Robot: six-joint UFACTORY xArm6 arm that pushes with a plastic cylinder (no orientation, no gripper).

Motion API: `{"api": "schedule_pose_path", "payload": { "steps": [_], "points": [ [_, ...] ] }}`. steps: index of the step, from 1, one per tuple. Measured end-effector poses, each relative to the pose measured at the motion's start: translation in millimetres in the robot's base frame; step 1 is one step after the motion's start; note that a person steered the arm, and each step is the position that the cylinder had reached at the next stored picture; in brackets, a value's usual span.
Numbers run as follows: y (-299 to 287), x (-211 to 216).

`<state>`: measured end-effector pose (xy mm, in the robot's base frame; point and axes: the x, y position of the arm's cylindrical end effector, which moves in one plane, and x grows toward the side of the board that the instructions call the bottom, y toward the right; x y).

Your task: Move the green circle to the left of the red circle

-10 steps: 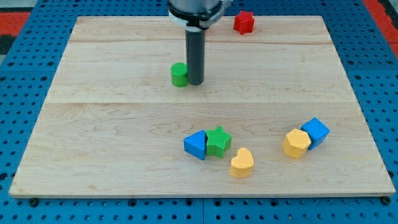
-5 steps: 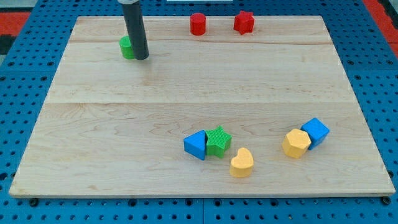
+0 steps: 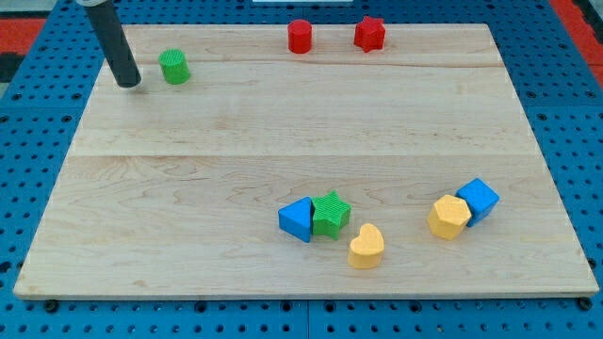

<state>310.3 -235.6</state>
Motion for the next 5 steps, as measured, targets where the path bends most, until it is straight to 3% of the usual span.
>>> {"api": "schedule_pose_path", "payload": {
  "steps": [2,3,5],
  "points": [
    [68.3,-21.7],
    [110.8,-19.6],
    [141.9,9.2]
  ]
}}
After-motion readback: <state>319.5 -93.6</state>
